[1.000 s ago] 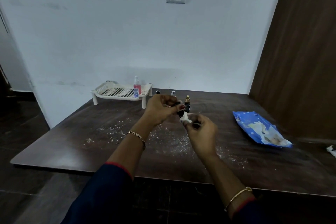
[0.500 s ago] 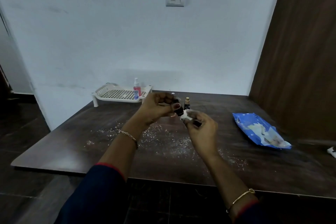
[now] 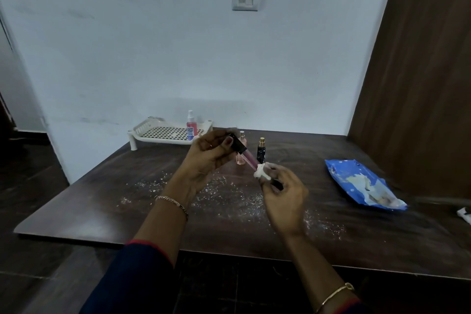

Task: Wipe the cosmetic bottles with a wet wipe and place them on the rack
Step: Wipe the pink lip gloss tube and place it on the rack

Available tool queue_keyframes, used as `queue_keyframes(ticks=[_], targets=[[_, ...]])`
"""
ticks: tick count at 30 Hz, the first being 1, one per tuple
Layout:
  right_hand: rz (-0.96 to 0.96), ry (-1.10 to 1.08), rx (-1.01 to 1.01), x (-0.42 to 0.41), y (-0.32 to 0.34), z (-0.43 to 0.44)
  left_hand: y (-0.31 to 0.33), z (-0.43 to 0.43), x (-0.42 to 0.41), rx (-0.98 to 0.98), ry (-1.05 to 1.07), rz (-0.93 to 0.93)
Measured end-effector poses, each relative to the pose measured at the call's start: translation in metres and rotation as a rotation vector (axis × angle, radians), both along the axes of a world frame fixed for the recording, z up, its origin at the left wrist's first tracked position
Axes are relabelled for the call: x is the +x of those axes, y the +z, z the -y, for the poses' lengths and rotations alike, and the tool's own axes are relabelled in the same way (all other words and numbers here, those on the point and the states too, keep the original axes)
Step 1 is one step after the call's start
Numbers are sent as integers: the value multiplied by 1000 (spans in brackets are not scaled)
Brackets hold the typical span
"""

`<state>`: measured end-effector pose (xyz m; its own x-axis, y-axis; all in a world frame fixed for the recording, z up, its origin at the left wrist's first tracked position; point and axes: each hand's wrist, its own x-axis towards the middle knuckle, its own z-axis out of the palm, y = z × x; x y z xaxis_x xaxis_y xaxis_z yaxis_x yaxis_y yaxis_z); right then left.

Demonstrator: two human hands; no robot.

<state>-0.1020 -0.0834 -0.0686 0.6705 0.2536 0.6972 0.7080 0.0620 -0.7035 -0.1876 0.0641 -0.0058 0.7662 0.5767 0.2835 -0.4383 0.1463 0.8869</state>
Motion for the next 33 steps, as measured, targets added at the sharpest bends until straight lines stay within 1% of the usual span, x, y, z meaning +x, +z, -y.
queue_keyframes(ticks=[2, 5, 10, 11, 13, 18, 22, 25, 27, 29, 33], targets=[[85, -25, 14, -3, -3, -1, -1, 5, 1, -52, 36, 27], [44, -45, 64, -5, -8, -3, -1, 13, 4, -27, 87, 23], [85, -78, 52, -4, -8, -1, 2, 22, 4, 176, 175, 54], [87, -69, 45, -4, -6, -1, 2, 23, 5, 190, 176, 62], [66, -60, 35, -4, -2, -1, 0, 22, 6, 163, 147, 80], [-115, -81, 87, 7, 3, -2, -8, 18, 9, -3, 58, 109], [-222, -15, 172, 11, 13, -4, -14, 16, 12, -39, 34, 91], [-231, 64, 118, 11, 25, -10, -15, 21, 15, -14, 14, 72], [-206, 93, 8, 10, 26, -17, -15, 26, 18, -10, 9, 68], [-217, 97, -59, 11, 21, -24, -16, 31, 22, -3, 40, 52], [-262, 95, -117, 18, 10, -22, -21, 31, 22, -68, 83, 81]])
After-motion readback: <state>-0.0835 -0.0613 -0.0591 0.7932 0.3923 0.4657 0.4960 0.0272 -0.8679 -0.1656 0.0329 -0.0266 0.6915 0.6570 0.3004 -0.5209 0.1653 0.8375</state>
